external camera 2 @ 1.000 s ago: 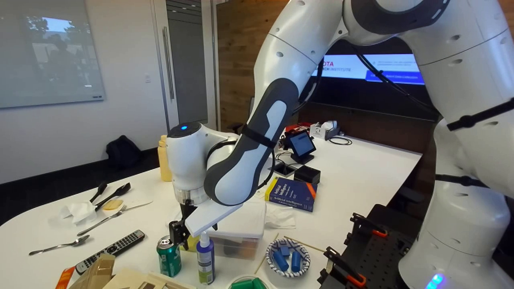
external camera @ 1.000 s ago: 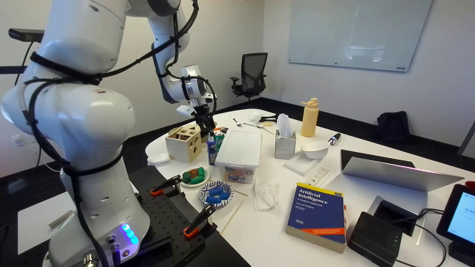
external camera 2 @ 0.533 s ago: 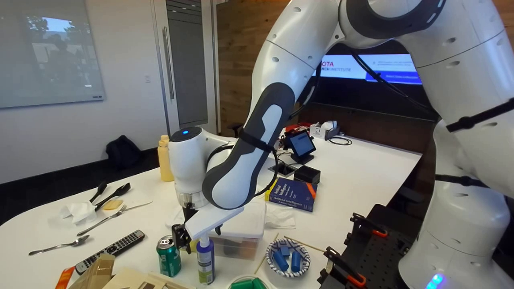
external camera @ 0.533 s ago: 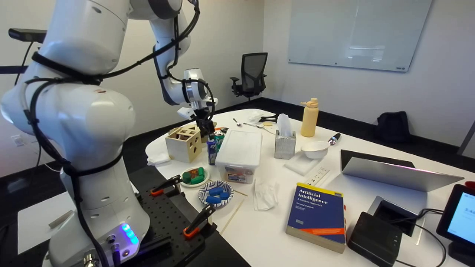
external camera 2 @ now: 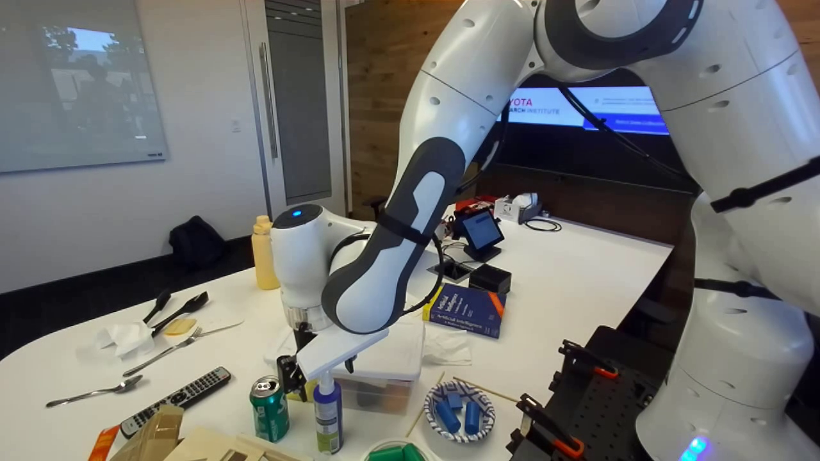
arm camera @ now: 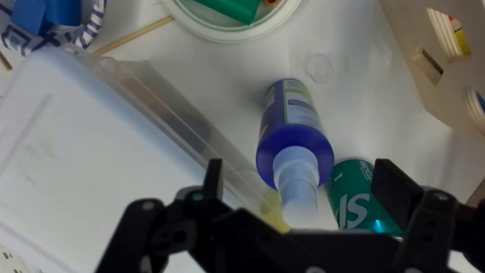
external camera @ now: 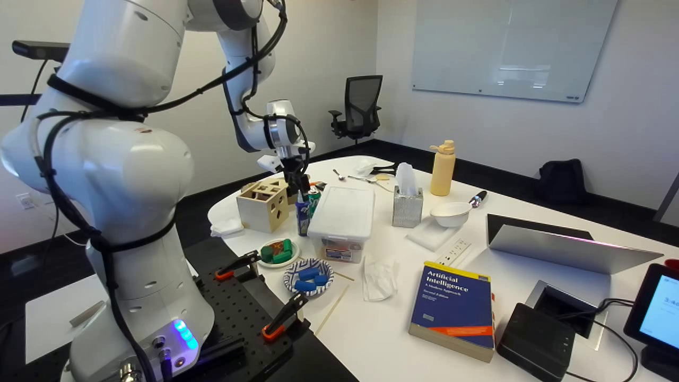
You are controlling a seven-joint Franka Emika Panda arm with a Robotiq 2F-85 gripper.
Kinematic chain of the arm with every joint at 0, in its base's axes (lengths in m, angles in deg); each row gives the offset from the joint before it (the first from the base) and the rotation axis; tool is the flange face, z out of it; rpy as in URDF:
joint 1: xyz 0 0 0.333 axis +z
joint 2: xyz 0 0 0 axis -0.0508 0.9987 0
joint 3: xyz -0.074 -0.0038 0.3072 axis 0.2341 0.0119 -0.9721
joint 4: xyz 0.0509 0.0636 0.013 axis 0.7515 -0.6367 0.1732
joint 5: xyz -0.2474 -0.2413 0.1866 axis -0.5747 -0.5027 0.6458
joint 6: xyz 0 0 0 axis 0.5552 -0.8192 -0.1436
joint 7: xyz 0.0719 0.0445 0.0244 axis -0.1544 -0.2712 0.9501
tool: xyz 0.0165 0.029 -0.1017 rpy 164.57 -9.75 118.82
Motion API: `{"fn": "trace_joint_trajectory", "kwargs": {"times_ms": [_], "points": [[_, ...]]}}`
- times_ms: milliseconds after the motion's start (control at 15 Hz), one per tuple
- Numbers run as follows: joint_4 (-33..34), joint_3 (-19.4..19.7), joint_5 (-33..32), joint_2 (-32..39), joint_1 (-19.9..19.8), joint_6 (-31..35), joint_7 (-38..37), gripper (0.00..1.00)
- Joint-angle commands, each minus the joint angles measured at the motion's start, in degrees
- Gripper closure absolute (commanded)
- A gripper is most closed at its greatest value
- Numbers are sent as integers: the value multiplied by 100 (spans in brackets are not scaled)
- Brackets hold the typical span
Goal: Bring the blue bottle closer to the book
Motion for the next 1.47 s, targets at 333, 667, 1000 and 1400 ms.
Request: {"fn": "trace_joint_trajectory", "kwargs": {"times_ms": [333, 667, 1000, 1400], "points": [[117, 142, 218, 111, 213, -30, 90, 66], [108, 195, 194, 71, 208, -32, 88, 92], [40, 95, 309, -108, 113, -92, 228, 92], [-192, -176, 805, -1035, -77, -741, 1014, 92]]}}
